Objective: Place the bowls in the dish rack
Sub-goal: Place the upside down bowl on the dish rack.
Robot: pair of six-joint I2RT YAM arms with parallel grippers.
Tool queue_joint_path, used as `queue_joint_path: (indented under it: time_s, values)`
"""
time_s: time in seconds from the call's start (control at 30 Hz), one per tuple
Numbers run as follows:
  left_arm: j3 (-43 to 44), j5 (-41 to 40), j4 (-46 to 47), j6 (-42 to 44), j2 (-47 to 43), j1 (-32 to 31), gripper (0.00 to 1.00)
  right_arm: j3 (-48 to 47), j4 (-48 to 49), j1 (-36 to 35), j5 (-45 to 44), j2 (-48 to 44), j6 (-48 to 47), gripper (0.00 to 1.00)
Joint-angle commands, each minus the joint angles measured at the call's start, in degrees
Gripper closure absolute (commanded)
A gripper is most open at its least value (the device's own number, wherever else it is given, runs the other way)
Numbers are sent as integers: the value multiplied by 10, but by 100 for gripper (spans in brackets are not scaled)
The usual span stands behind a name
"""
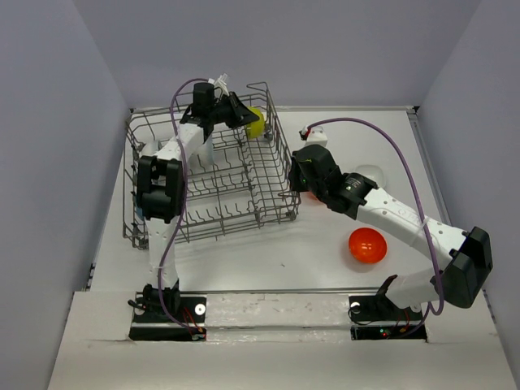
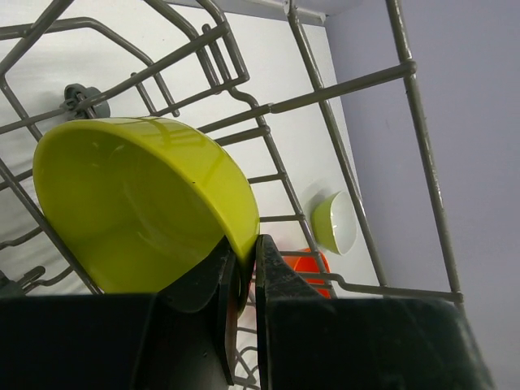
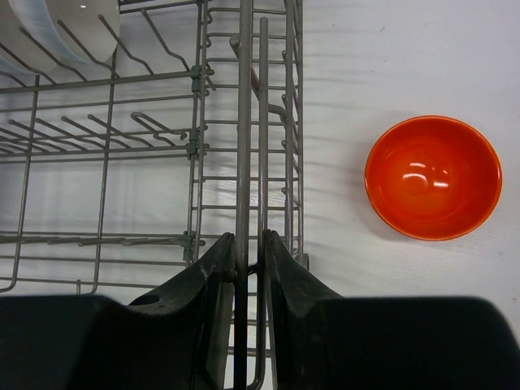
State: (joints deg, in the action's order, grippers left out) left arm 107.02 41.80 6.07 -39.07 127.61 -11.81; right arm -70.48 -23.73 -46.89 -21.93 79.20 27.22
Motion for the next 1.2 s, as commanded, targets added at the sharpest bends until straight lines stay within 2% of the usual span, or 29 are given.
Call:
queue_joint_path:
  time_s: [0.0, 0.43, 0.57, 0.6, 0.8, 0.9, 1.17]
  values:
    - [8, -4, -9, 32, -66, 32, 83, 3, 18, -2, 26, 1, 24, 98]
    - [-3, -3, -13, 43, -60, 35, 83, 3, 18, -2, 27, 3, 27, 98]
    - [6, -1, -4, 43, -65, 33, 100, 2, 17, -2, 27, 7, 27, 98]
    - [6, 4, 1, 43, -69, 32, 100, 1, 18, -2, 27, 8, 27, 98]
    - [-24, 47, 77, 2, -86, 29, 100, -2, 17, -2, 28, 12, 26, 98]
    - [-59, 71, 175, -67, -98, 27, 100, -4, 17, -2, 29, 13, 26, 98]
    - [-86, 94, 277, -151, -97, -2, 100, -6, 17, -2, 32, 15, 27, 98]
